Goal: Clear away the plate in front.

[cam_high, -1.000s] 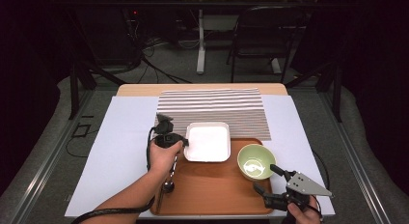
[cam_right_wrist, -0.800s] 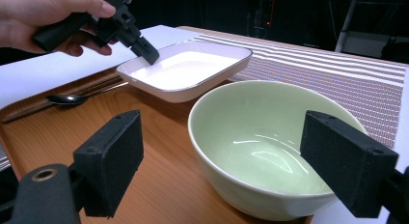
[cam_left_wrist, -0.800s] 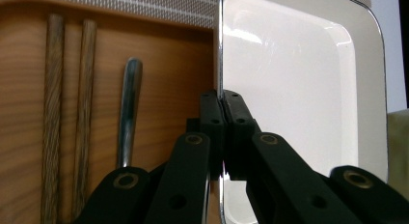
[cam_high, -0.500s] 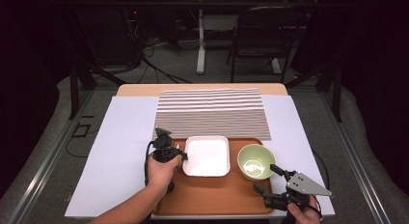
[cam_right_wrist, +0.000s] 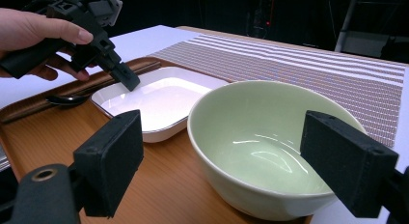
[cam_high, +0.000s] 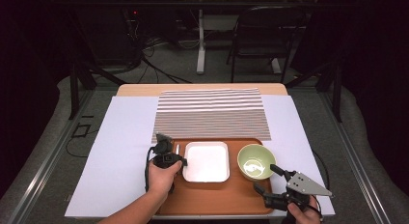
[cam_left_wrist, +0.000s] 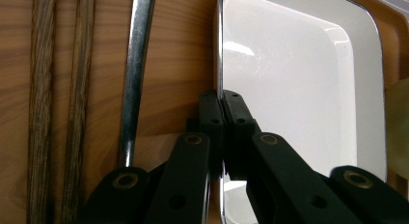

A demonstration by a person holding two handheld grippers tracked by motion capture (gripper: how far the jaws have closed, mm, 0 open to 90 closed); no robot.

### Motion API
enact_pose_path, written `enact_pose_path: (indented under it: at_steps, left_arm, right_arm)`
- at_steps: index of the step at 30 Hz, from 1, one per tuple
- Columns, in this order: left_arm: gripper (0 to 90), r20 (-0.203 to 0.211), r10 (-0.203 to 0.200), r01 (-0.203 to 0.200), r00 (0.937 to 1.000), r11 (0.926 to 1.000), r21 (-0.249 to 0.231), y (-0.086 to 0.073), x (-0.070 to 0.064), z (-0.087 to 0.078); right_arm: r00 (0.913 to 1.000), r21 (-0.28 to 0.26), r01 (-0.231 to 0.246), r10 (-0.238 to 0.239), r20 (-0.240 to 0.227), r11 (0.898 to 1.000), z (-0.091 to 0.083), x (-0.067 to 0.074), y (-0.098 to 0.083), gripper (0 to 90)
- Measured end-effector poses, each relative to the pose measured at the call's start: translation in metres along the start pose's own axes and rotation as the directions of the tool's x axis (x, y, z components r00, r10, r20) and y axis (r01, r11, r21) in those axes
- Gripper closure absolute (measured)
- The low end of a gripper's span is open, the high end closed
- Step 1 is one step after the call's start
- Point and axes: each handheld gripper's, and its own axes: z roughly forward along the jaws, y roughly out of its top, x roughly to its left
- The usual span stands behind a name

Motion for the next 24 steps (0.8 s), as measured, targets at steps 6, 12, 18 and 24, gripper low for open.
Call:
enact_pose_path:
  at_steps: [6, 12, 18, 24]
  left_arm:
    - [87.2, 0.011, -0.003, 0.003, 0.9999, 1.0000, -0.007, -0.003, 0.001, 0.001]
    - [81.5, 0.022, 0.001, 0.000, 0.9998, 1.0000, -0.009, -0.004, 0.003, -0.001]
    - [61.1, 0.046, 0.020, -0.019, 0.9987, 0.9995, -0.027, -0.006, 0.008, -0.010]
    - [48.5, 0.076, 0.079, -0.076, 0.9940, 0.9959, -0.050, -0.011, 0.013, -0.023]
  right_arm:
    - [1.0000, 0.000, 0.002, -0.002, -0.001, 1.000, 0.001, 0.000, 0.000, 14.6]
    - [1.0000, 0.000, 0.002, -0.002, -0.001, 1.000, 0.000, 0.000, 0.000, 14.6]
    - [1.0000, 0.000, 0.003, -0.003, -0.001, 1.000, 0.000, 0.000, 0.000, 14.6]
    - [1.0000, 0.001, 0.003, -0.003, -0.001, 1.000, 0.001, 0.000, 0.000, 14.6]
